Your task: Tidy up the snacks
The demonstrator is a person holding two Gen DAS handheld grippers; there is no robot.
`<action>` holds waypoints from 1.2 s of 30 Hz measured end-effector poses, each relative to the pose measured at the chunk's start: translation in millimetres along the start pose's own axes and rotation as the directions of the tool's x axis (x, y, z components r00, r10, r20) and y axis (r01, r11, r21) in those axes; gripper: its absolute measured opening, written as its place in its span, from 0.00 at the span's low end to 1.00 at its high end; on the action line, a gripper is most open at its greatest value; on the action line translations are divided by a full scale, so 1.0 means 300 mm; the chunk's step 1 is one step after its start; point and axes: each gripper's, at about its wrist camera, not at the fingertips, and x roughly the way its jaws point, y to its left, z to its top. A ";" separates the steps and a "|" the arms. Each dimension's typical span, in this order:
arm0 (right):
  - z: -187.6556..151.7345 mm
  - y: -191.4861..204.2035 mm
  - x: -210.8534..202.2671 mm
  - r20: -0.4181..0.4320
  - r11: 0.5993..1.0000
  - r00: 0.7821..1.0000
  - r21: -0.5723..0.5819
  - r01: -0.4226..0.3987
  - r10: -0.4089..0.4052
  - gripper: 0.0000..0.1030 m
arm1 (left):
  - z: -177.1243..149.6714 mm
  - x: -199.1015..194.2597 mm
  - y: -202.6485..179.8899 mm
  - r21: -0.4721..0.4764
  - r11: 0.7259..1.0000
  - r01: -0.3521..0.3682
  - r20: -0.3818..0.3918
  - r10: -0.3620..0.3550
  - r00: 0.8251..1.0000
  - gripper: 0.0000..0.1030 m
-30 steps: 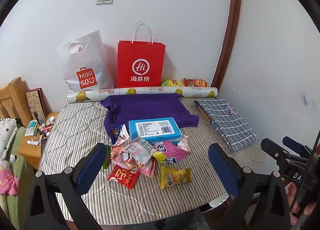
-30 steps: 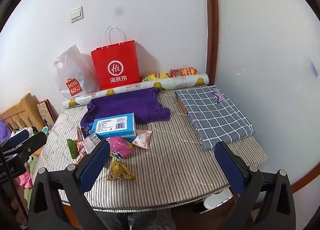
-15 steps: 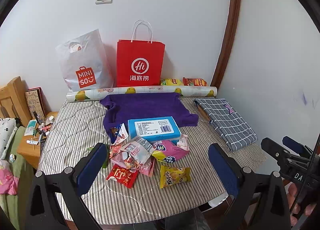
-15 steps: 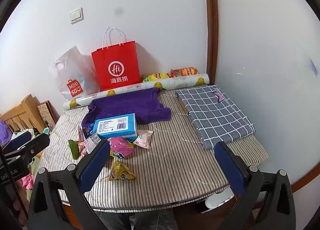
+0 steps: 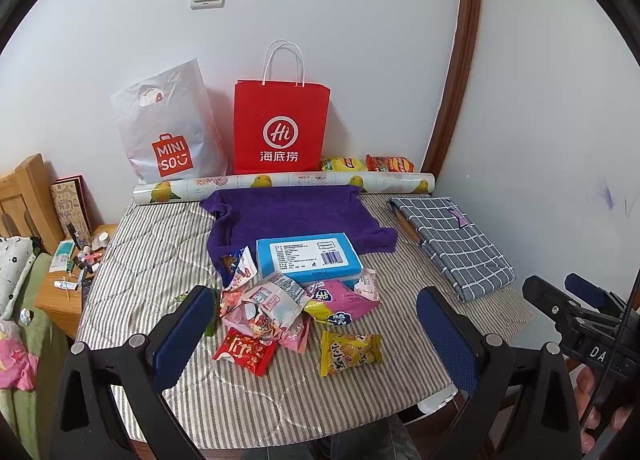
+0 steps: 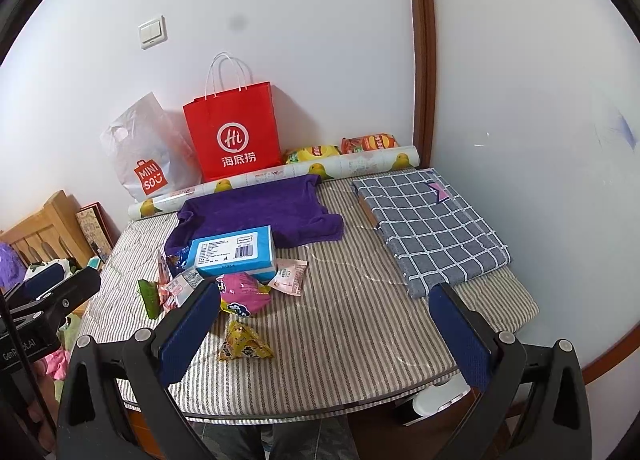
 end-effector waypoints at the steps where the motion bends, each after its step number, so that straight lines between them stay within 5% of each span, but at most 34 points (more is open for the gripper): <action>1: -0.002 -0.001 -0.001 0.001 1.000 1.000 0.001 0.000 0.000 0.99 | 0.000 -0.001 0.001 0.001 1.000 0.000 0.000 0.000 1.000 0.99; 36: -0.047 0.039 0.112 -0.034 0.998 0.997 -0.014 -0.064 0.064 0.99 | -0.034 0.134 0.112 -0.037 0.999 -0.021 -0.076 0.018 0.997 0.96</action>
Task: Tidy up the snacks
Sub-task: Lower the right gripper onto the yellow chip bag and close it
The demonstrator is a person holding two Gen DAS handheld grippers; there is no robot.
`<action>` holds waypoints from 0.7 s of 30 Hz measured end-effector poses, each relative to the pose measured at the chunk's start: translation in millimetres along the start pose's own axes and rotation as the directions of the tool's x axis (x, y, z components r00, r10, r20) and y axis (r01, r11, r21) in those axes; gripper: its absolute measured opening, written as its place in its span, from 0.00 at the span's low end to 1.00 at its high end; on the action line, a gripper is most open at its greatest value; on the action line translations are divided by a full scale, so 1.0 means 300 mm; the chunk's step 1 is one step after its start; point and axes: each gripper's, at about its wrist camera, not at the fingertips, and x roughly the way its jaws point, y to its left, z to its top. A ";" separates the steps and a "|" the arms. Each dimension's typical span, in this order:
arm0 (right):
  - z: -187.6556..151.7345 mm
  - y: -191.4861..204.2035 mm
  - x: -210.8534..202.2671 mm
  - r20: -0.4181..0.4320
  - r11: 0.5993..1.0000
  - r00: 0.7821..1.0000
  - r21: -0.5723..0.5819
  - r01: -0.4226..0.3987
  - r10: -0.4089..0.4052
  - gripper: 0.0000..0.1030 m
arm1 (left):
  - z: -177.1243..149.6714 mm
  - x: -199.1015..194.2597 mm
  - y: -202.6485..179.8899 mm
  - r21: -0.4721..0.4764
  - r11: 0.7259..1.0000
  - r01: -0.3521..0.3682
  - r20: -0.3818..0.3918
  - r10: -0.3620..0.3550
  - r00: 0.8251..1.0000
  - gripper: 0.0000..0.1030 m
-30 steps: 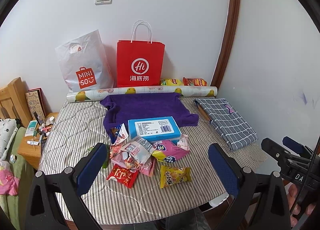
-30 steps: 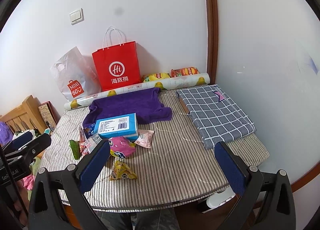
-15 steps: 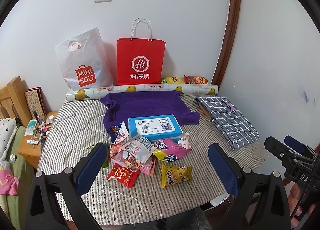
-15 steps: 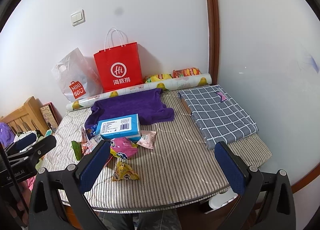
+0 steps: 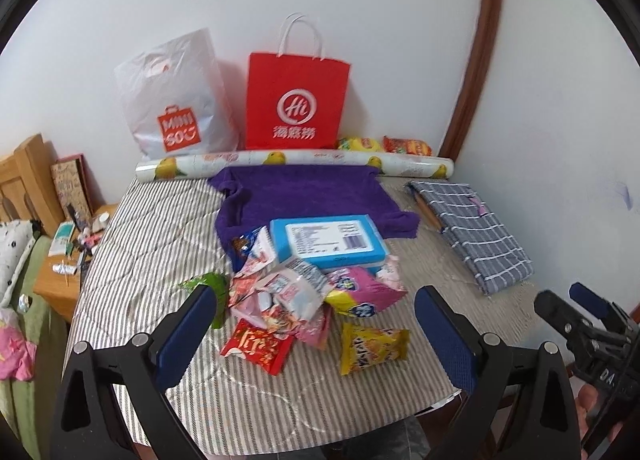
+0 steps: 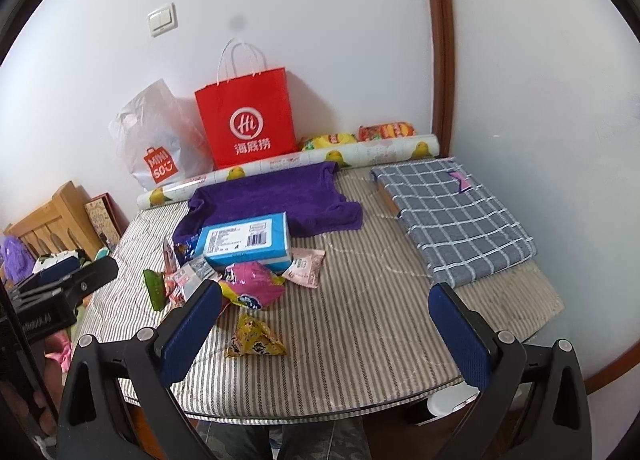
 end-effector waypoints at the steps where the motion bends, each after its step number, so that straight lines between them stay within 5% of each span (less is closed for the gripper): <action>1: -0.007 0.006 0.016 -0.007 1.000 1.000 -0.004 -0.010 0.010 0.98 | -0.002 0.011 0.009 -0.006 1.000 -0.002 -0.007 0.002 1.000 0.94; 6: -0.056 0.049 0.126 -0.087 0.996 0.993 -0.027 -0.082 0.079 0.84 | -0.028 0.095 0.087 -0.044 0.999 -0.031 -0.058 0.028 0.998 0.91; 21: -0.230 0.208 0.452 -0.261 0.982 0.956 -0.100 -0.161 0.130 0.84 | -0.103 0.281 0.311 -0.133 0.985 -0.113 -0.182 0.088 0.979 0.92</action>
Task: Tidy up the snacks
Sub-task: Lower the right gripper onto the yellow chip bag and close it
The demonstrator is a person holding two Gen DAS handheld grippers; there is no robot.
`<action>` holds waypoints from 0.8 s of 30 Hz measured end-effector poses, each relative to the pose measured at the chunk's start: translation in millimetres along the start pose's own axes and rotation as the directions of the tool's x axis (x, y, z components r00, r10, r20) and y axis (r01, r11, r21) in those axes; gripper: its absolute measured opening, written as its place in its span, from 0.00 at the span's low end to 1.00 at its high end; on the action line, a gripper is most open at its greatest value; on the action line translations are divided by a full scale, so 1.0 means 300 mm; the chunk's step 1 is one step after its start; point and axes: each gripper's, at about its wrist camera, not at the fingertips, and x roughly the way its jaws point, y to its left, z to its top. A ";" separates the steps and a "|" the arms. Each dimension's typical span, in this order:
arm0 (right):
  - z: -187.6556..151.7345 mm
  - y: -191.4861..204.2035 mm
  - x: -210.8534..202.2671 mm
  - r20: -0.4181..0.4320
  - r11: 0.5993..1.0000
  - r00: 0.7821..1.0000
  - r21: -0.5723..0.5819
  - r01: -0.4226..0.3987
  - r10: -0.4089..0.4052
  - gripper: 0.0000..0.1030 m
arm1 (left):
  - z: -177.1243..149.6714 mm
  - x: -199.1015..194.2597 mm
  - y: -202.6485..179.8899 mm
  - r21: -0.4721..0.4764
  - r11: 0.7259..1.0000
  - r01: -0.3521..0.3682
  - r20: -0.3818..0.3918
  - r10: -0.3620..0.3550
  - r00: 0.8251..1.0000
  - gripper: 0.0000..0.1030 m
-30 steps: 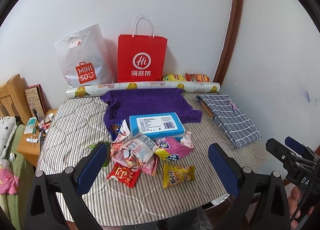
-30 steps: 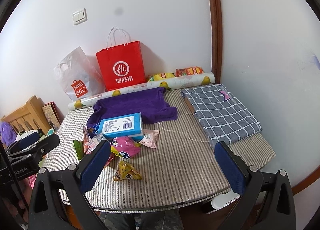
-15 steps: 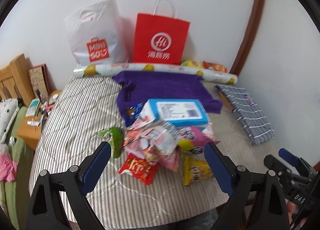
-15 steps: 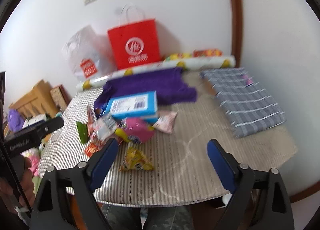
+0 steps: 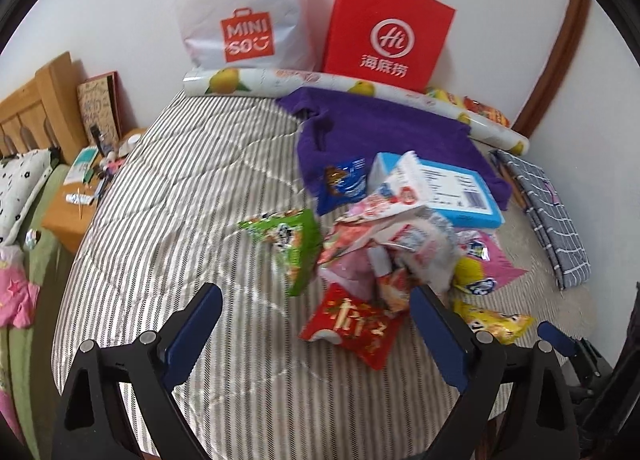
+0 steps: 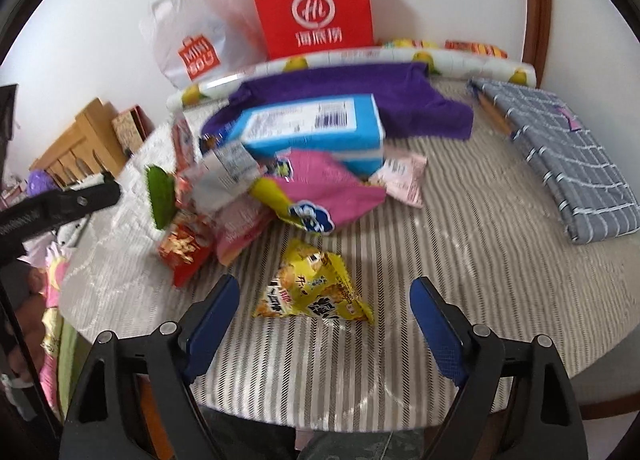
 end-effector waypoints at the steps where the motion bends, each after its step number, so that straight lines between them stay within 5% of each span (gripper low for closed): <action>1: -0.002 0.002 0.020 -0.008 1.000 1.000 -0.004 0.008 -0.008 0.84 | -0.001 0.009 0.010 -0.004 1.000 0.006 -0.003 -0.006 1.000 0.92; 11: -0.026 0.002 0.153 -0.048 1.000 0.999 0.011 -0.007 0.008 0.84 | -0.004 0.081 0.065 -0.014 0.999 0.053 -0.035 -0.053 0.998 0.91; 17: -0.021 0.000 0.158 -0.034 1.000 0.999 -0.008 -0.023 0.023 0.66 | 0.020 0.119 0.075 -0.016 0.999 0.046 -0.038 -0.046 0.998 0.90; 24: 0.004 -0.032 0.129 -0.011 0.999 1.000 -0.035 0.006 -0.006 0.64 | 0.064 0.188 0.105 -0.051 0.998 0.026 -0.051 -0.029 0.998 0.82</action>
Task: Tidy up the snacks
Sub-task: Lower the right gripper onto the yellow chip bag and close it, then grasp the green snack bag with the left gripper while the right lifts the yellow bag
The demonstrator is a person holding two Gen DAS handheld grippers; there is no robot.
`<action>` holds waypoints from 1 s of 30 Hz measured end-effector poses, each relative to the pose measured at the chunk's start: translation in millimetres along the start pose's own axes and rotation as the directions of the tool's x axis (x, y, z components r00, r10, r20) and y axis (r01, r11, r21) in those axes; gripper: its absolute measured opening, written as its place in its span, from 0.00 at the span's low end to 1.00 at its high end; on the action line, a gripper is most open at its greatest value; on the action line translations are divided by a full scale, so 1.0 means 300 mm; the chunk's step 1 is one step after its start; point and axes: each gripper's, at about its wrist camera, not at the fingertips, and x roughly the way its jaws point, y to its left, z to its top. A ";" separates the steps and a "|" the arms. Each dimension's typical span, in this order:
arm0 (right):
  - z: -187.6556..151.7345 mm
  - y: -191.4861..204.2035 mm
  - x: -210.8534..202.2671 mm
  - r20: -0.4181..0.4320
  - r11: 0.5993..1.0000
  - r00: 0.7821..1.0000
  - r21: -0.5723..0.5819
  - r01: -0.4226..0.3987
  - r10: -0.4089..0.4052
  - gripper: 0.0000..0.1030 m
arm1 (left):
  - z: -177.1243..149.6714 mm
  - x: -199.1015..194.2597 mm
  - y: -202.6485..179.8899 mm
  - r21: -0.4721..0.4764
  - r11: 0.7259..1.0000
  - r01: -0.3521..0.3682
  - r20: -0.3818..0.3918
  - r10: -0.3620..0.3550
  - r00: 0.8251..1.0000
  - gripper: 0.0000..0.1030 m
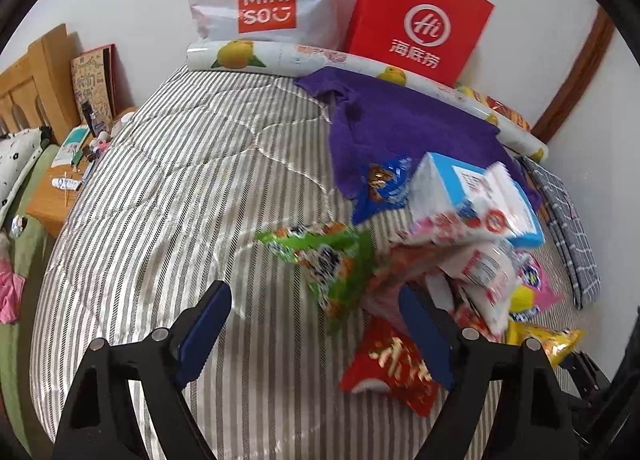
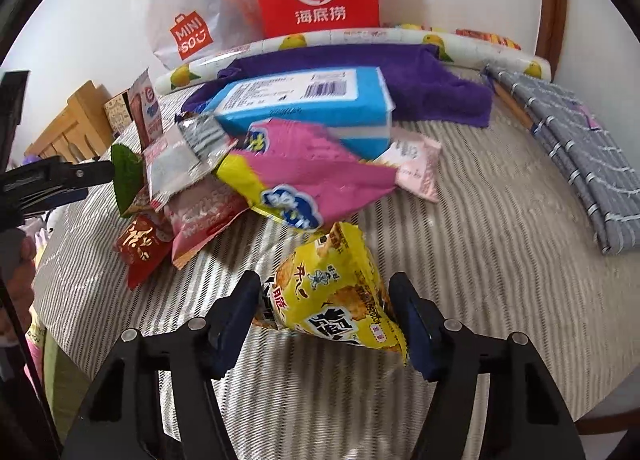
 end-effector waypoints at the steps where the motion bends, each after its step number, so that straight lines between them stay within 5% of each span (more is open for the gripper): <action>1: 0.005 -0.010 -0.007 0.004 1.000 1.000 0.002 0.006 -0.006 0.64 | 0.007 0.009 0.006 -0.005 1.000 0.003 -0.002 -0.003 1.000 0.81; 18: 0.068 -0.122 -0.066 0.052 0.996 0.996 0.050 0.072 -0.075 0.64 | 0.063 0.161 0.005 -0.007 1.000 0.020 -0.070 -0.020 0.997 0.57; 25: 0.078 -0.138 -0.066 0.062 0.995 0.994 0.054 0.087 -0.090 0.64 | 0.073 0.148 0.031 -0.015 0.999 0.032 -0.071 -0.033 0.997 0.43; 30: 0.091 -0.143 -0.102 0.089 0.995 0.993 0.061 0.074 -0.079 0.64 | 0.072 0.107 0.041 -0.005 1.000 0.023 -0.051 -0.024 0.998 0.42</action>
